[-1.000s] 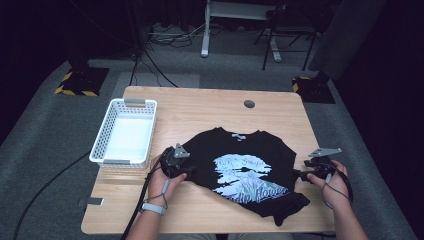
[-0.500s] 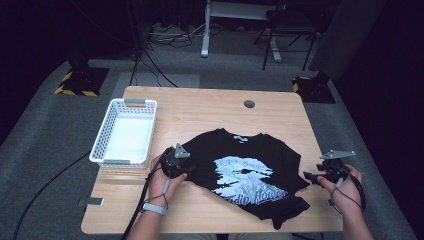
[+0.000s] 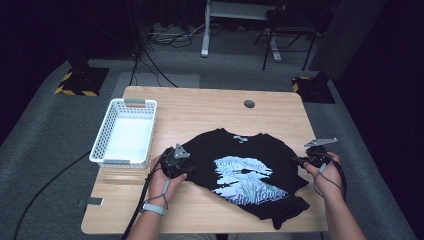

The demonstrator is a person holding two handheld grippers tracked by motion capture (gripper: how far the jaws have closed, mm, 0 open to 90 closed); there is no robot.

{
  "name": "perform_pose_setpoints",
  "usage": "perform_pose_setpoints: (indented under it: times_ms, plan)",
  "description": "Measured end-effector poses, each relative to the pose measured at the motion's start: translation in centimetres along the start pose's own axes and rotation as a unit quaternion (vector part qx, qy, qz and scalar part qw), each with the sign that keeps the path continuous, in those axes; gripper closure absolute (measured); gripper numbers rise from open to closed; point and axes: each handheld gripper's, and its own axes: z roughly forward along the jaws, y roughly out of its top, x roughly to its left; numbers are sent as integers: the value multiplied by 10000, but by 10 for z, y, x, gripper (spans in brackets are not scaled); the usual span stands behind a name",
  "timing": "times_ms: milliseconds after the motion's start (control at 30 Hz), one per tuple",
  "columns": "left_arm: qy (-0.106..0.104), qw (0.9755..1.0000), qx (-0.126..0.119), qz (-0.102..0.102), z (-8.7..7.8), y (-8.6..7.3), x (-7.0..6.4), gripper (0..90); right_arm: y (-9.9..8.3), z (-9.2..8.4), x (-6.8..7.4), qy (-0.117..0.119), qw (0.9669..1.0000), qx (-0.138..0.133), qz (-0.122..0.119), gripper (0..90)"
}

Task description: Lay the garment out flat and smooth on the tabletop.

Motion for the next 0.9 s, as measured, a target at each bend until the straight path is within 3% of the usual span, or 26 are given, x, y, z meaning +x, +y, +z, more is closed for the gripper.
perform_pose_setpoints:
  times_ms: [67, 100, 133, 167, 200, 233, 267, 300, 333, 467, 533, 800, 900]
  plan:
    - [11, 10000, -14, -8, 0, 0, -1, 458, 9, -9, 13, -34, 9997, -129, -196, 869]
    - [15, 10000, -15, -11, 0, 0, -1, 458, 13, -13, 21, 74, 9993, -157, -342, 867]
    - [18, 10000, -16, -8, 0, 0, -1, 458, 17, -15, 32, 292, 9980, -174, -542, 857]
    - [18, 10000, -16, -6, 0, 0, -1, 458, 21, -15, 43, 666, 9947, -168, -767, 784]
    - [18, 10000, -16, -6, 0, 0, -1, 458, 25, -14, 53, 1119, 9891, -157, -941, 661]
    - [21, 10000, -22, -4, 0, 0, -1, 458, 25, -14, 53, 1119, 9891, -157, -941, 661]
    - [22, 10000, -30, -6, 0, -1, -1, 458, 27, -13, 62, 1478, 9840, -203, -971, 571]
    - [22, 10000, -37, -8, 0, -1, -1, 458, 29, -14, 66, 1641, 9812, -243, -986, 540]
    - [26, 10000, -45, -8, 0, -1, -1, 458, 30, -17, 67, 1622, 9812, -315, -1001, 515]
    - [26, 10000, -45, -13, 0, -1, -1, 458, 31, -23, 45, 955, 9915, -546, -693, 478]
    - [22, 10000, -51, -25, 0, -1, -1, 458, 30, -21, 38, 776, 9933, -556, -649, 456]
    - [22, 10000, -70, -29, 1, -1, -1, 458, 33, 16, 32, 392, 9947, -124, -940, 406]
    - [13, 10000, -76, -31, 1, -2, -1, 458, 35, 29, 29, 412, 9944, 0, -969, 405]
